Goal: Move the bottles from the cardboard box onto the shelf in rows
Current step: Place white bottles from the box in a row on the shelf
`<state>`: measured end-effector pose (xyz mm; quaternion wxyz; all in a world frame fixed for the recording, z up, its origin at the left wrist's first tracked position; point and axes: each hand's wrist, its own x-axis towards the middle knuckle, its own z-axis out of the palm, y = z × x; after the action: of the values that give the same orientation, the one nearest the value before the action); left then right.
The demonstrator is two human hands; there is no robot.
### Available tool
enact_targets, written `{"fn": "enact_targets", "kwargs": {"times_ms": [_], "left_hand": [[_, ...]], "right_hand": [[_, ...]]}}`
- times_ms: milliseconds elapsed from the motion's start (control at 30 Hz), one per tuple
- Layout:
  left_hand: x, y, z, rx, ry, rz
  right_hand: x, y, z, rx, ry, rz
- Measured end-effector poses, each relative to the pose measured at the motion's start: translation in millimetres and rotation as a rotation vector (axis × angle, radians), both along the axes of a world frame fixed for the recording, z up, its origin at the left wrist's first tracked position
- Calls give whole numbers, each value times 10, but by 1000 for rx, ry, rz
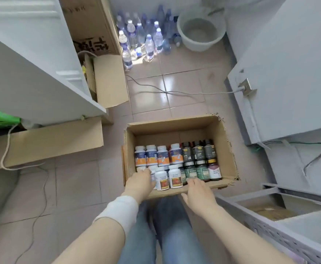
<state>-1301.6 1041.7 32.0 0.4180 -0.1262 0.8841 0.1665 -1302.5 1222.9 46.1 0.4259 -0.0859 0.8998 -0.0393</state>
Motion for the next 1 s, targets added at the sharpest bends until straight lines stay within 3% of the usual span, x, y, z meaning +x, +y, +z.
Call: {"fn": "enact_targets", "kwargs": {"times_ms": [133, 300, 567, 700, 867, 1000], "left_hand": [[-99, 100, -501, 122, -97, 361], [-191, 217, -1001, 183, -105, 580], [-249, 227, -1173, 150, -122, 640], [-272, 213, -1093, 252, -172, 713], [-247, 169, -804, 396, -117, 811], [-281, 79, -424, 510, -36, 746]], "right_hand": [[-248, -33, -510, -76, -122, -194], [-427, -40, -1091, -57, -269, -282], [-450, -55, -1366, -97, -317, -421], [-473, -34, -1351, -114, -369, -487], [-501, 63, -1009, -168, -335, -574], [-441, 215, -501, -253, -263, -692]]}}
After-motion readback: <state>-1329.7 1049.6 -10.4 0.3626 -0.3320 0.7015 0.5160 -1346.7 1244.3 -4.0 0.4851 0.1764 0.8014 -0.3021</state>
